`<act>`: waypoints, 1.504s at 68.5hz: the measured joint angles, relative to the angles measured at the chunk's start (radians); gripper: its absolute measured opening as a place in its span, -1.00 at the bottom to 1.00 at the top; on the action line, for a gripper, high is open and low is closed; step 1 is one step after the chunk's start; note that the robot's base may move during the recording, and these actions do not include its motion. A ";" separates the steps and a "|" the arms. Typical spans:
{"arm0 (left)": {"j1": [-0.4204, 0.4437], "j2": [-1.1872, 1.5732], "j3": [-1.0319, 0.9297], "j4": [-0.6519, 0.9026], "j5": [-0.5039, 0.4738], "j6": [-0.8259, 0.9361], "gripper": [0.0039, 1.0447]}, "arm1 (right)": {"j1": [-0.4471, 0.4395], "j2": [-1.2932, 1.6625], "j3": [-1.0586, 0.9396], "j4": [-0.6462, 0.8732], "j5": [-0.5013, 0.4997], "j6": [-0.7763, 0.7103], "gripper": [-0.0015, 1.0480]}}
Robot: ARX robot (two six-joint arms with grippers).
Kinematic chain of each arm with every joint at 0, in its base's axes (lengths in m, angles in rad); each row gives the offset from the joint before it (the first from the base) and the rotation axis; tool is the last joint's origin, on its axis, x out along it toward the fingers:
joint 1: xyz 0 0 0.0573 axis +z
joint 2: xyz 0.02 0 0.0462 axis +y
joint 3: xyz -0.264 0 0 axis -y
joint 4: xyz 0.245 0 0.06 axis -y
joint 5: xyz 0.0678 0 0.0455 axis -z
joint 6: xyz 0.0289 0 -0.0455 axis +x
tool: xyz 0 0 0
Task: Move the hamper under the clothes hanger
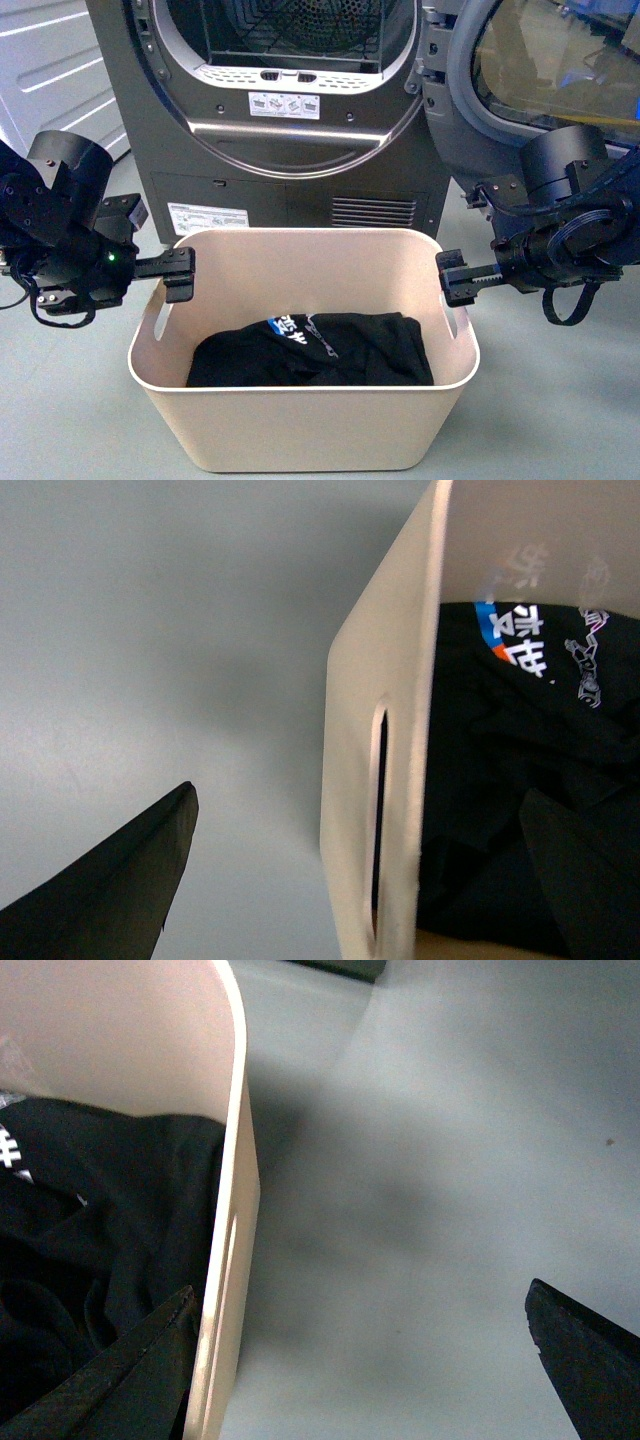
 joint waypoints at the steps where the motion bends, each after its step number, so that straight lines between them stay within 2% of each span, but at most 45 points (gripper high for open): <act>1: 0.000 0.004 0.000 -0.001 0.000 0.000 0.88 | 0.002 0.006 0.000 -0.002 0.000 0.003 0.85; 29: -0.006 0.014 0.000 0.018 0.009 0.007 0.88 | 0.070 0.025 -0.037 0.010 -0.003 0.059 0.85; 42: -0.012 0.024 0.000 0.027 0.009 0.016 0.88 | 0.120 0.028 -0.025 -0.008 0.039 0.079 0.85; 50: -0.014 0.027 0.000 0.040 0.012 0.030 0.88 | 0.150 0.047 0.019 -0.035 0.100 0.097 0.85; 93: -0.014 0.053 -0.005 0.071 0.014 0.056 0.88 | 0.130 0.108 0.079 -0.078 0.162 0.125 0.85; 98: -0.016 0.060 -0.009 0.076 0.011 0.056 0.70 | 0.131 0.112 0.081 -0.079 0.168 0.128 0.84; 103: -0.019 0.060 -0.014 0.079 0.011 0.056 0.50 | 0.131 0.113 0.081 -0.081 0.180 0.132 0.66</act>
